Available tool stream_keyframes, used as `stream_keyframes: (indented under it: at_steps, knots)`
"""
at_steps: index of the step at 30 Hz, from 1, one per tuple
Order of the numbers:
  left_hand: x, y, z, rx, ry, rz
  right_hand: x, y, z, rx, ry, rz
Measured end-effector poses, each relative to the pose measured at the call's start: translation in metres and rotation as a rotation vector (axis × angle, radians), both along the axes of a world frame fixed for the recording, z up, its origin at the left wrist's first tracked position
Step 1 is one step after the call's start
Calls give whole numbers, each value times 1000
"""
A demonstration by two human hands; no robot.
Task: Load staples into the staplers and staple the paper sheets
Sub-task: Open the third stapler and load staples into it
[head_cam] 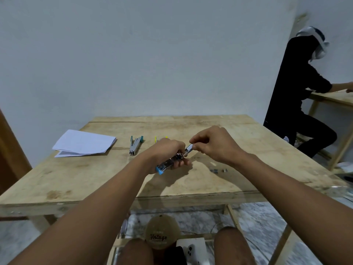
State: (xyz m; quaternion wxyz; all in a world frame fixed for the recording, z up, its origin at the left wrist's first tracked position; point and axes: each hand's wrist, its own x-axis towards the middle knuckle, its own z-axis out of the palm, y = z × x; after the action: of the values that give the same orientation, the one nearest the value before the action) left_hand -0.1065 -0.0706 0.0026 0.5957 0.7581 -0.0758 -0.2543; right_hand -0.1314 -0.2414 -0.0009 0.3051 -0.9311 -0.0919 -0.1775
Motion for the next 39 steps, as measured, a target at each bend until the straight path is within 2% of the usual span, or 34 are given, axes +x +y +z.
stream_keyframes:
  at_steps: [5, 12, 16, 20, 26, 30, 34, 39]
  knots:
    - [-1, 2, 1, 59, -9, -72, 2, -4, -1, -432, -129, 115]
    - [1, 5, 2, 73, -4, -121, 3, -7, -3, -546, -189, 197]
    - [4, 6, 0, 49, 7, -120, 0, -8, -6, -553, -177, 193]
    - [4, 10, -2, 7, 27, -102, 0, -9, -9, -416, -123, 165]
    - [6, 9, 0, -28, 39, -80, -5, -5, -10, -432, -163, 200]
    - [6, 11, 1, -22, 27, -75, -2, -5, -10, -374, -173, 172]
    - [5, 13, 0, -7, 31, -77, -7, -4, -9, -437, -147, 202]
    - [2, 12, 0, 27, 24, -83, -6, -13, -7, -502, -129, 52]
